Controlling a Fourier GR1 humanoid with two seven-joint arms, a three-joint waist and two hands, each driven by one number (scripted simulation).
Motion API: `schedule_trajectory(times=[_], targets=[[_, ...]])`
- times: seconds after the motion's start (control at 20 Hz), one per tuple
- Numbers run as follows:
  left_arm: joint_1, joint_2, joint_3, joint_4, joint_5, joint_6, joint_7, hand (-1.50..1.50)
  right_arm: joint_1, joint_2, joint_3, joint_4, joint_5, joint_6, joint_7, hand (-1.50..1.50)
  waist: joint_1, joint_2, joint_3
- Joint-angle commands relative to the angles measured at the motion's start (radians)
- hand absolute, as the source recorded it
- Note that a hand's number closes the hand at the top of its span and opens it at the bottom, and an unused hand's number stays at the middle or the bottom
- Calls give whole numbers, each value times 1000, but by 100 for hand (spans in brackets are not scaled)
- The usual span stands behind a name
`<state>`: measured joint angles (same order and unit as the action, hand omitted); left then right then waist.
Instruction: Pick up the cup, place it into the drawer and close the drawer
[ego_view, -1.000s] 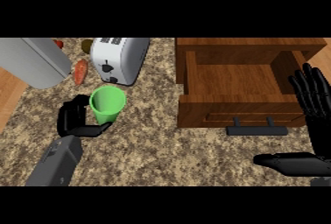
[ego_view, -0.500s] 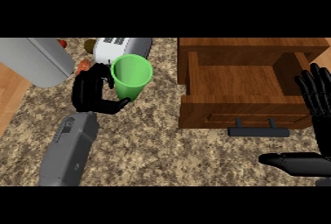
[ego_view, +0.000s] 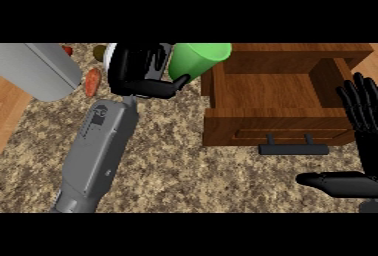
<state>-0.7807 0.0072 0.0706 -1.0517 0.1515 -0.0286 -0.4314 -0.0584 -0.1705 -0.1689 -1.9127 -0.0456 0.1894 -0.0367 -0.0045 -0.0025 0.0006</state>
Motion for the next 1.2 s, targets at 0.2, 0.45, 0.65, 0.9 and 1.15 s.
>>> schedule_trajectory(times=[0.2, 0.45, 0.65, 0.9, 1.15], targets=[[-240, -7, -100, 113, 18, 211, 133, 150, -15, 8, 8, -12, 12, -11, 21, -150, -13, 4, 0], [-361, -7, -155, 240, 137, 263, 182, 150, -22, -7, -4, 42, 7, 18, -27, -150, -23, 8, 0], [-388, -7, -170, 388, 162, 277, 95, 150, 27, -21, -37, 12, -43, 56, -40, -150, -32, 9, 0], [-441, -7, -308, 450, 273, 355, 120, 150, -11, -46, -33, -11, -51, 67, 23, -150, -38, 8, 0], [-508, -7, -351, 572, 345, 327, 76, 150, -56, -34, -44, 88, -36, 57, -52, -150, -50, 16, 1]])
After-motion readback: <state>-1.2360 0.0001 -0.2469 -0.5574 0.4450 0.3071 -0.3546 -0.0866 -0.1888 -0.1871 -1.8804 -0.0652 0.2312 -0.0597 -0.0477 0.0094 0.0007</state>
